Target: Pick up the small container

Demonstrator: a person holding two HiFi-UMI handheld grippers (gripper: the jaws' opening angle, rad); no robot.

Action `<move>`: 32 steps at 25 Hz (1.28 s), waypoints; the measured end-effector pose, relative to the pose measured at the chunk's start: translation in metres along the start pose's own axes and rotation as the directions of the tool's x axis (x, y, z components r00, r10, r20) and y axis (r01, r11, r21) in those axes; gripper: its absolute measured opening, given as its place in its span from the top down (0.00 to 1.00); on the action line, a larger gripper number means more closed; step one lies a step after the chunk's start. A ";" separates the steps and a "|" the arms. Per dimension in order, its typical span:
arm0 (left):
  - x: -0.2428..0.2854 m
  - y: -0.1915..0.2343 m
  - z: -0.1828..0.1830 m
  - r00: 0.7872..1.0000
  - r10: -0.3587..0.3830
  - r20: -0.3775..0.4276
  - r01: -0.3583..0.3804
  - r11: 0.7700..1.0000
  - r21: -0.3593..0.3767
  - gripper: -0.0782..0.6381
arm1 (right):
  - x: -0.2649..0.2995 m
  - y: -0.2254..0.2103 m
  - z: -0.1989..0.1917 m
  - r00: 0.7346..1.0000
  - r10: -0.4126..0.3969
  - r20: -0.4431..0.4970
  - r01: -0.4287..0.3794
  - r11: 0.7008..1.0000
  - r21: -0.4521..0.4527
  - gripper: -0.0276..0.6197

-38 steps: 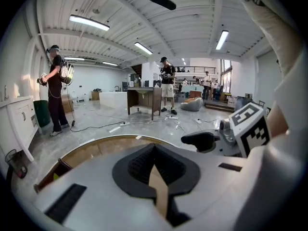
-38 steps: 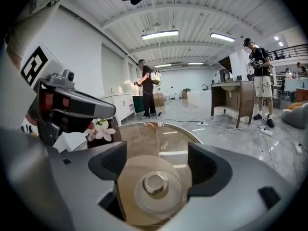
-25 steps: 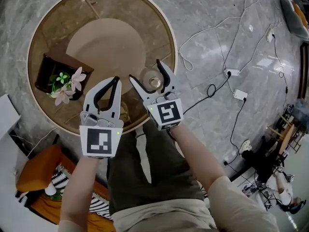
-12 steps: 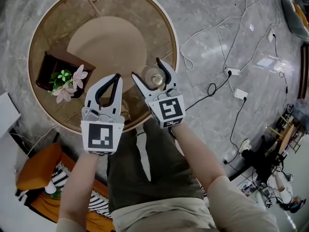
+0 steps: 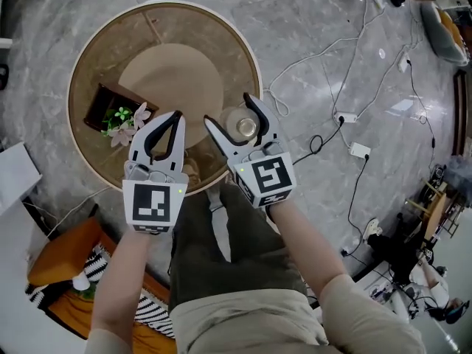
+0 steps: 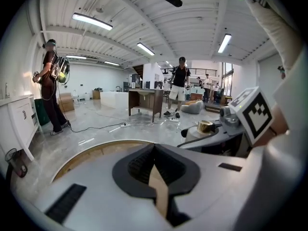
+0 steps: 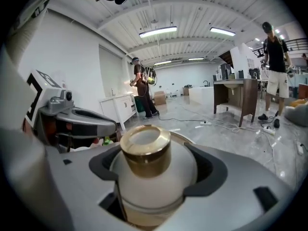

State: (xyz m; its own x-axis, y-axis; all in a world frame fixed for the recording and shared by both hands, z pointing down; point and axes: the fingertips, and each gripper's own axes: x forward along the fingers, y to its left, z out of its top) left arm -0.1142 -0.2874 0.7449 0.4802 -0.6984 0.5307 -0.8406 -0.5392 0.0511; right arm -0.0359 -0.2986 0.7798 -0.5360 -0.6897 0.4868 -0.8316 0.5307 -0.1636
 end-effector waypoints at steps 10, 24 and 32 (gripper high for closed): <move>-0.111 0.004 0.134 0.990 0.060 0.127 -0.063 0.998 0.019 0.88 | -0.107 0.059 0.156 0.998 0.026 0.064 -0.021 0.997 -0.076 0.43; -0.257 -0.020 0.263 0.961 0.147 0.234 -0.162 0.986 0.044 0.88 | -0.243 0.128 0.291 0.989 0.109 0.096 -0.096 0.987 -0.133 0.43; -0.322 -0.060 0.298 0.953 0.137 0.270 -0.156 0.987 0.048 0.88 | -0.310 0.152 0.326 0.984 0.141 0.113 -0.122 0.980 -0.154 0.43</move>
State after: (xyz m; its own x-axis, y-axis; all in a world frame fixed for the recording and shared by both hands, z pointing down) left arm -0.1434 -0.1700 0.3189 0.4097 -0.8667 0.2845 -0.8922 -0.4457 -0.0731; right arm -0.0438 -0.1643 0.3239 -0.6605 -0.6595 0.3589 -0.7273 0.6807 -0.0879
